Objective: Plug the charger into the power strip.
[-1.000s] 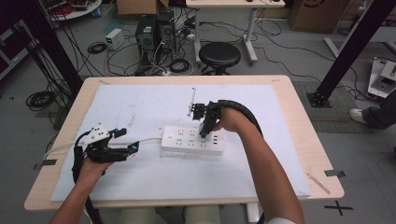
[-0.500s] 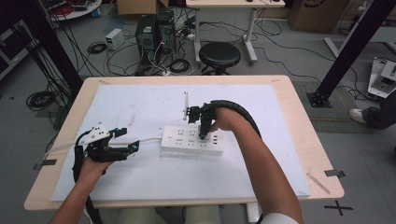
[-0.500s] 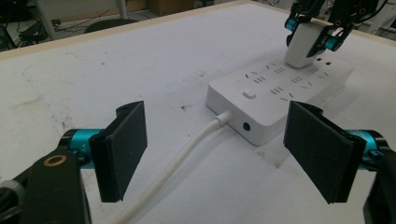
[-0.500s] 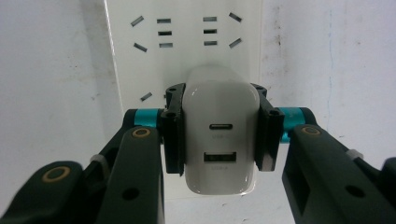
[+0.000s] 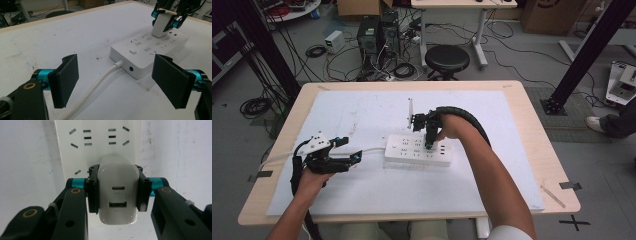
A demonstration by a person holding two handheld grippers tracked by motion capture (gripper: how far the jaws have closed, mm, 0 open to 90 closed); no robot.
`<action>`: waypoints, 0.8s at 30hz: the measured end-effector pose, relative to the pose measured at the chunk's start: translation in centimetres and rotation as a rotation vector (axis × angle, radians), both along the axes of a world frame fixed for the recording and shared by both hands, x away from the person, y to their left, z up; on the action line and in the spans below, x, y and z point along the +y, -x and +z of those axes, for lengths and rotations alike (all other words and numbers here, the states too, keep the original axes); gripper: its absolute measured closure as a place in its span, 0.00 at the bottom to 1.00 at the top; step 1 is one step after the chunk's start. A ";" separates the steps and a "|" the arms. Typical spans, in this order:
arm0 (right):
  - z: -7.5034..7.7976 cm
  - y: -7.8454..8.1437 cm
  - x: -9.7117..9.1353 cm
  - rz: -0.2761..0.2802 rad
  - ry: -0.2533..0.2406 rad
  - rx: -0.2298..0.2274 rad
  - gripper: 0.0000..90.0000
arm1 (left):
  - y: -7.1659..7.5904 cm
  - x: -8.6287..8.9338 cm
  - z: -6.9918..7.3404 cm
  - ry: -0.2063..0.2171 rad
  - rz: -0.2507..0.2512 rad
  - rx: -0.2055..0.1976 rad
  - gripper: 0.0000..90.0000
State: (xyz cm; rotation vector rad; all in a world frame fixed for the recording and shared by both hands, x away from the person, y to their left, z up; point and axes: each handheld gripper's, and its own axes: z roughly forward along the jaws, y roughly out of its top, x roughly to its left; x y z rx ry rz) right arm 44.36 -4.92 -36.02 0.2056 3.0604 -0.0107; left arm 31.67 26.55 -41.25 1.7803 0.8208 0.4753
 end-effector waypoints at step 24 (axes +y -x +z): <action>1.2 0.7 -4.6 -0.251 -0.375 -0.019 0.31 | 0.2 0.3 0.0 0.010 0.002 -0.001 0.24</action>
